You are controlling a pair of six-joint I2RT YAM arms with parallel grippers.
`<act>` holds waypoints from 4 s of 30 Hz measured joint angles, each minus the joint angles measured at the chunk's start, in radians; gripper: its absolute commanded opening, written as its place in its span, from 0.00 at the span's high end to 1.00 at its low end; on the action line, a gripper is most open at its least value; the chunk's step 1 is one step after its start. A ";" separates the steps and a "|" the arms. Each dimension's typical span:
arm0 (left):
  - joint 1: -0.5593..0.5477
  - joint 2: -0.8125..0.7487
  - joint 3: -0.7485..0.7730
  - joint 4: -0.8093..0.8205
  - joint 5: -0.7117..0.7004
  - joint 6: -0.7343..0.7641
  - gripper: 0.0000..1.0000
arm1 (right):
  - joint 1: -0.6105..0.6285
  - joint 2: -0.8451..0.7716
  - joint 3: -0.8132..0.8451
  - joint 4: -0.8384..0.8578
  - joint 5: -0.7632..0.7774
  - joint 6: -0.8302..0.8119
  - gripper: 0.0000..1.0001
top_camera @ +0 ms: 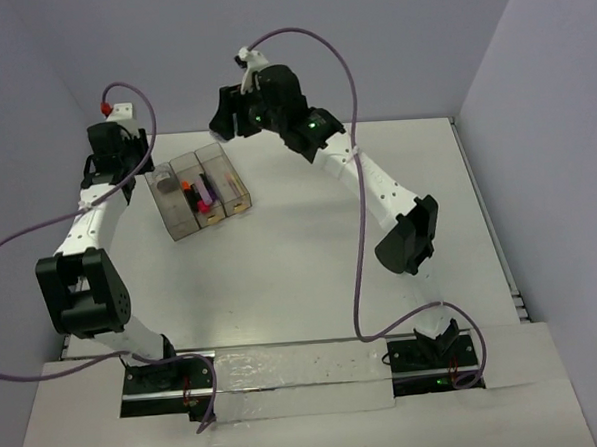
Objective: Sort the stationery into containers
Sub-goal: Pick up the stationery from the center of the board, then place the stationery at the center of the board, then pick up the stationery from the center of the board.
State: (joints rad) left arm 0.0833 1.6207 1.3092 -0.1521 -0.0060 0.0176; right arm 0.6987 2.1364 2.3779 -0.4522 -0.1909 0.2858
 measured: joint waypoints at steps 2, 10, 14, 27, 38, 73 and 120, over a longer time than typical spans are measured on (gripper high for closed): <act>0.031 -0.042 -0.005 -0.008 0.014 0.011 0.51 | 0.039 0.029 0.001 0.019 -0.002 0.008 1.00; 0.103 -0.218 -0.171 -0.031 0.104 0.105 0.50 | 0.161 0.160 0.015 0.034 -0.010 0.051 1.00; 0.102 -0.311 -0.237 -0.041 0.163 0.158 0.49 | 0.162 0.124 -0.071 -0.017 0.026 0.035 1.00; 0.102 -0.394 -0.253 -0.046 0.224 0.120 0.50 | 0.324 0.057 -0.453 -0.199 0.151 0.245 0.82; 0.102 -0.450 -0.283 -0.051 0.228 0.117 0.49 | 0.375 0.157 -0.420 -0.213 0.152 0.313 0.41; -0.378 -0.418 -0.355 -0.461 0.535 0.549 0.01 | -0.133 -0.728 -1.111 -0.100 0.250 0.213 0.00; -0.214 -0.225 -0.082 -0.481 0.207 0.435 1.00 | -0.135 -0.707 -1.170 -0.094 0.234 0.156 0.00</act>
State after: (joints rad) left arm -0.1308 1.3961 1.2270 -0.6329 0.2013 0.4525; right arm 0.5634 1.4296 1.2080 -0.5458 0.0432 0.4417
